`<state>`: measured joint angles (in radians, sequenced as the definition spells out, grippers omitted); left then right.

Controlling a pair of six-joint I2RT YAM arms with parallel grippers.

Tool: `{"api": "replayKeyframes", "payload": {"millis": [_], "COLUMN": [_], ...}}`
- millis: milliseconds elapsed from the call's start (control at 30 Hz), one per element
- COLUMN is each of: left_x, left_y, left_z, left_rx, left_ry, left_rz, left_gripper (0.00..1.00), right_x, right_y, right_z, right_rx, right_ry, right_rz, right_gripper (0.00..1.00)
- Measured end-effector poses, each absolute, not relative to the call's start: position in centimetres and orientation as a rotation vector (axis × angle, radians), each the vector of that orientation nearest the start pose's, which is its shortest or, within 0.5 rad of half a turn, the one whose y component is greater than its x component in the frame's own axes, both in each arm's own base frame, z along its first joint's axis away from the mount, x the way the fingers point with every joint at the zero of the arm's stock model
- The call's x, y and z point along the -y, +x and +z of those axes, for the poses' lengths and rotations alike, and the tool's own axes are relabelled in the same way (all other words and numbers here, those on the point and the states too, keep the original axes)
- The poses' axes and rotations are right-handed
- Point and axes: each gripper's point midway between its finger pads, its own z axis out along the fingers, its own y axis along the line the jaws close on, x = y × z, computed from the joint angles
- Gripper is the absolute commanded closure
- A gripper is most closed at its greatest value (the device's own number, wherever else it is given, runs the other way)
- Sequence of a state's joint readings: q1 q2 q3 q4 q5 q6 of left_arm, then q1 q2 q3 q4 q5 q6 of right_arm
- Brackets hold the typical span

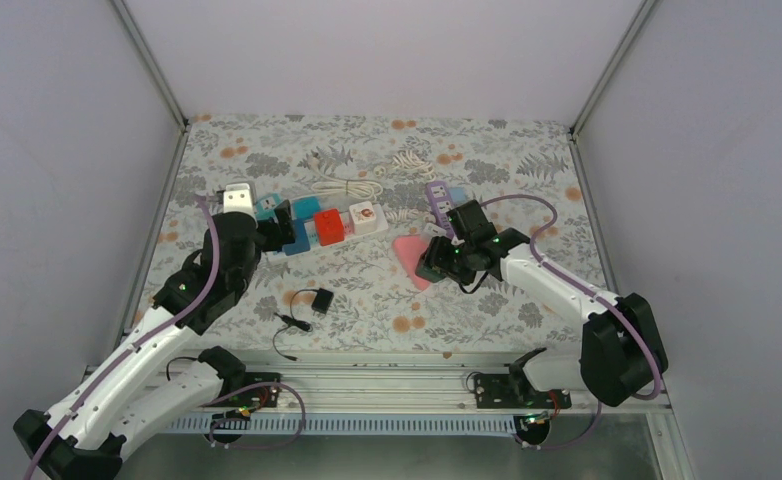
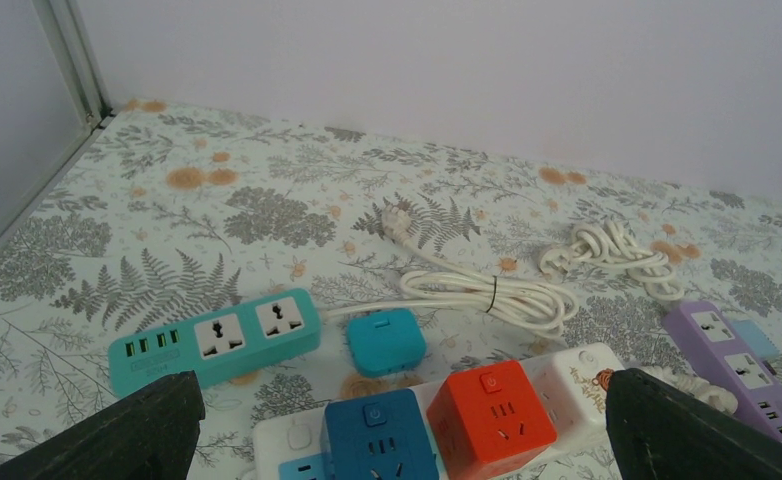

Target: Insert the plug

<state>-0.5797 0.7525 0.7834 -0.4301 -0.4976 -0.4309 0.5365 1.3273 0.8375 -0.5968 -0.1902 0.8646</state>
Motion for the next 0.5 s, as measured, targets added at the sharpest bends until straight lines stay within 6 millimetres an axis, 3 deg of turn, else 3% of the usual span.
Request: {"api": "replayKeyframes", "payload": {"millis": [500], "left_x": [8.33], "left_y": [27.71], "left_z": [27.34], "left_rx": [-1.918], "left_ry": [-0.177], "left_rz": [-0.186], "left_gripper": [0.00], "right_x": [-19.03], "right_y": [25.20], "right_z": [9.30], "right_rx": [-2.797], "right_ry": [0.345], "right_rz": [0.666], "right_gripper": [0.83]}}
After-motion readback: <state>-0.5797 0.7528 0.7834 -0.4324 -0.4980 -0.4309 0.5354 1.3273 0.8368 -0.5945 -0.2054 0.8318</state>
